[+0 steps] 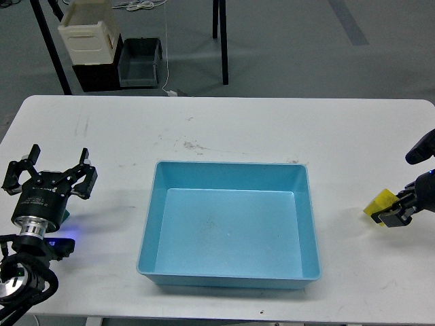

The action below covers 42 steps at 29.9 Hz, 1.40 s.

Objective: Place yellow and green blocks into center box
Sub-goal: 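Carry the yellow cube into the blue bin with the right gripper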

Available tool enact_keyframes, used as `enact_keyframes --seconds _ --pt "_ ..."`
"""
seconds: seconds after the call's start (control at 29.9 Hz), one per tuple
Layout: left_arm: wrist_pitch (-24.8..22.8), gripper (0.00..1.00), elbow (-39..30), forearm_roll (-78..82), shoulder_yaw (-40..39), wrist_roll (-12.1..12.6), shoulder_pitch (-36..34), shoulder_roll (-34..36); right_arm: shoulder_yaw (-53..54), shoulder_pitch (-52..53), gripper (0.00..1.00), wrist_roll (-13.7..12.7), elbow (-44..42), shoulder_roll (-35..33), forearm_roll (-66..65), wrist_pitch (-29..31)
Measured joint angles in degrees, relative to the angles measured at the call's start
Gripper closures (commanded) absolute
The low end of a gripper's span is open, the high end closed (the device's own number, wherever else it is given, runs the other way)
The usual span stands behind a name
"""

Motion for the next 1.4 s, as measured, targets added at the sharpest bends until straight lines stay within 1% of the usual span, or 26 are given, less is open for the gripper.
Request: enact_keyframes --seconds 0.07,0.17,0.33,0.43,0.57,0.73,0.9,1.04,1.14,1.4 --pt "0.0 0.0 0.0 0.0 0.0 0.0 0.0 0.04 0.0 2.76 1.0 0.0 0.14 -0.41 -0.02 -2.07" --pt "0.0 0.0 0.0 0.0 0.0 0.0 0.01 0.05 0.0 8.28 1.0 0.0 0.2 -1.55 -0.04 -3.45" --pt "0.0 0.0 0.0 0.0 0.0 0.0 0.01 0.06 -0.05 18.38 1.0 0.0 0.5 -2.09 -0.04 -3.74" --pt "0.0 0.0 0.0 0.0 0.0 0.0 -0.01 0.07 -0.58 25.04 1.0 -0.01 0.58 0.05 -0.01 -3.55" --pt "0.0 0.0 0.0 0.0 -0.02 0.0 -0.1 0.24 -2.63 32.05 1.0 0.0 0.57 6.61 0.28 -3.33" --pt "0.0 0.0 0.0 0.0 -0.9 0.0 -0.19 0.38 -7.46 38.97 1.0 -0.01 0.04 18.02 1.06 -3.28" --pt "-0.01 0.0 0.0 0.0 -1.61 0.0 -0.21 0.45 -10.1 40.97 1.0 -0.01 -0.64 29.1 1.62 -3.22" --pt "0.0 0.0 0.0 0.0 -2.48 0.0 -0.31 0.57 -12.27 40.77 1.0 -0.01 -1.41 36.44 2.25 -3.19" --pt "-0.01 0.0 0.0 0.0 -3.67 0.0 -0.32 0.81 -14.18 40.24 1.0 -0.01 -1.83 40.54 3.37 -3.2" --pt "-0.01 0.0 0.0 0.0 -4.56 0.0 -0.32 0.99 -18.75 37.93 1.0 -0.01 -2.07 47.37 4.17 -3.07"
